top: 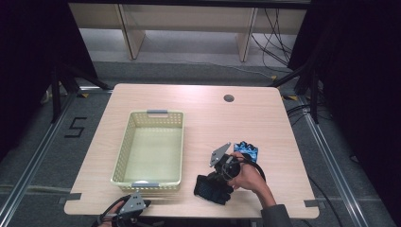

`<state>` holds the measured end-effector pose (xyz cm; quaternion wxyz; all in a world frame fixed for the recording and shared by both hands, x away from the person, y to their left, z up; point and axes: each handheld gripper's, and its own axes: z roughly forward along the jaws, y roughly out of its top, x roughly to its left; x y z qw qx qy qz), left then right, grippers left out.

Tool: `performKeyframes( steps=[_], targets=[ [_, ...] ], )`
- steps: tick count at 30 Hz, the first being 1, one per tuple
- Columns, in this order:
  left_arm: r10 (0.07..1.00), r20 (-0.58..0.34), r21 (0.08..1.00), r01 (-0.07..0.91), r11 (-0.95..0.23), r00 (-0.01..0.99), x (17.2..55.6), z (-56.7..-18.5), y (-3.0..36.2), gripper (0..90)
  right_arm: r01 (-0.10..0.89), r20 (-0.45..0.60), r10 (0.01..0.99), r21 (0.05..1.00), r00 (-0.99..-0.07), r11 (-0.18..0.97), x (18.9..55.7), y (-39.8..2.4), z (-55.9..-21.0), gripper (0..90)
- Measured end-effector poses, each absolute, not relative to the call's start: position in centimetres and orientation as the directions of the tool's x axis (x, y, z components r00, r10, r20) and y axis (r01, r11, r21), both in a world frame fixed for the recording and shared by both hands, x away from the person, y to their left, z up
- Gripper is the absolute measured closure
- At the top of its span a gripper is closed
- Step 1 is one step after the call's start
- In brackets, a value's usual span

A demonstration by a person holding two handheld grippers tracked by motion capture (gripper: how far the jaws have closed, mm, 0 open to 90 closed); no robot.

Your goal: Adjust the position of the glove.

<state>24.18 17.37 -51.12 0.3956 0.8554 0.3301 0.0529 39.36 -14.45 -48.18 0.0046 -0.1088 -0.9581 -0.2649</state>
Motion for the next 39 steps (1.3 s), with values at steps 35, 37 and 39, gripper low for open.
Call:
performKeyframes(
  steps=[35,37,39],
  targets=[
    [0.605,-0.168,0.704,0.524,-0.479,0.778,24.1,-51.0,17.5,16.3,0.648,-0.131,0.805,0.524,-0.579,0.552,39.0,-27.5,-47.0,90.0],
    [0.604,-0.161,0.704,0.520,-0.484,0.780,24.1,-51.0,17.5,16.3,0.642,-0.119,0.800,0.534,-0.588,0.551,39.0,-27.5,-47.0,90.0],
    [0.592,-0.156,0.707,0.508,-0.492,0.791,24.2,-51.0,17.5,16.3,0.661,-0.095,0.816,0.537,-0.570,0.524,38.9,-27.2,-46.9,90.0]
  ],
)
